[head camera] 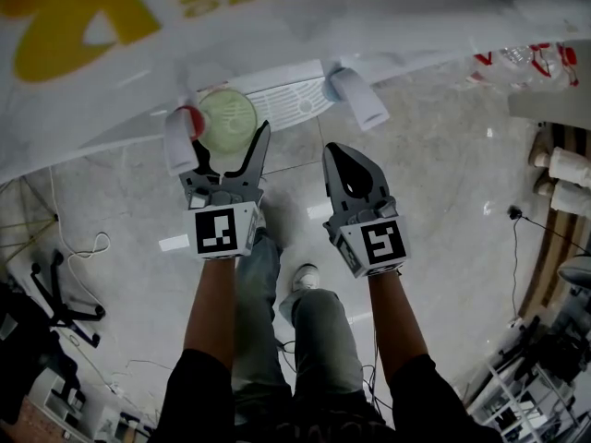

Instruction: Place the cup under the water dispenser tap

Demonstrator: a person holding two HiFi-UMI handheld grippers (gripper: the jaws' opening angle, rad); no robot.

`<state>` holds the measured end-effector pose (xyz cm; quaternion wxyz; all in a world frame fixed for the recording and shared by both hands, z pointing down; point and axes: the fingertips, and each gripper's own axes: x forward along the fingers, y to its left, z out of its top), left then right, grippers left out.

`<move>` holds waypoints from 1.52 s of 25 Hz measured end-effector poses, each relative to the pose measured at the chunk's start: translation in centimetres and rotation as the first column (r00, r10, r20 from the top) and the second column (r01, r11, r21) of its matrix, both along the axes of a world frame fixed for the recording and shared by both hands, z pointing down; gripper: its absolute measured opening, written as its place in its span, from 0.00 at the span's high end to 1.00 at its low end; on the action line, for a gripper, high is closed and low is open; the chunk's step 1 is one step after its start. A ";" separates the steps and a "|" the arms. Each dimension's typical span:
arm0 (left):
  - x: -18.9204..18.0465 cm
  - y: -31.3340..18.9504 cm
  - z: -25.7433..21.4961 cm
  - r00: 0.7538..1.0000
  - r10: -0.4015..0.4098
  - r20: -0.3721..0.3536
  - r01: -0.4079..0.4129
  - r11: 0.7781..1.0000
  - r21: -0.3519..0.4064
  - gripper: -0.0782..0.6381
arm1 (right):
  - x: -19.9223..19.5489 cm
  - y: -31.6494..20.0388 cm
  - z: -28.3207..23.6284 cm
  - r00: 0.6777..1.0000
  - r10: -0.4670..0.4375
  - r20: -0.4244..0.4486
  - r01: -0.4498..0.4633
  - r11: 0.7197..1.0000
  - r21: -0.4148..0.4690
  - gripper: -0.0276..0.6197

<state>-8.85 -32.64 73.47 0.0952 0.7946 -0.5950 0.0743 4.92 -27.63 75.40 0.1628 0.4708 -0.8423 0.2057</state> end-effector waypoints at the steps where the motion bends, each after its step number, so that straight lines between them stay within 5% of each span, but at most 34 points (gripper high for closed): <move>1: 0.1 0.0 -0.1 1.000 -0.002 -0.012 0.002 1.000 0.001 0.35 | -0.1 0.0 0.1 1.000 -0.003 0.001 0.003 1.000 -0.002 0.93; 15: -0.9 3.3 -0.1 0.999 -0.044 -0.010 0.044 0.999 -0.018 0.35 | -0.1 2.1 -0.5 1.000 0.002 0.004 -0.002 1.000 0.015 0.93; 20: -1.0 5.4 -0.6 0.998 -0.066 -0.001 0.066 0.998 -0.020 0.43 | 0.1 2.3 -2.2 0.998 0.024 0.065 -0.031 0.993 0.113 0.93; 31: -1.7 10.4 -2.9 0.995 -0.092 0.044 0.094 0.994 -0.053 0.66 | 1.0 7.4 -4.8 1.000 0.022 -0.005 -0.022 1.000 0.020 0.93; 35: -1.2 12.1 -4.8 0.996 -0.073 0.052 0.076 0.995 -0.063 0.76 | 0.9 7.9 -8.2 0.999 0.038 0.012 -0.039 0.994 0.100 0.94; 38: -1.2 13.3 -6.2 0.996 -0.071 0.048 0.076 0.993 -0.093 0.82 | 1.3 9.4 -9.7 0.999 0.039 -0.002 -0.039 0.998 0.048 0.94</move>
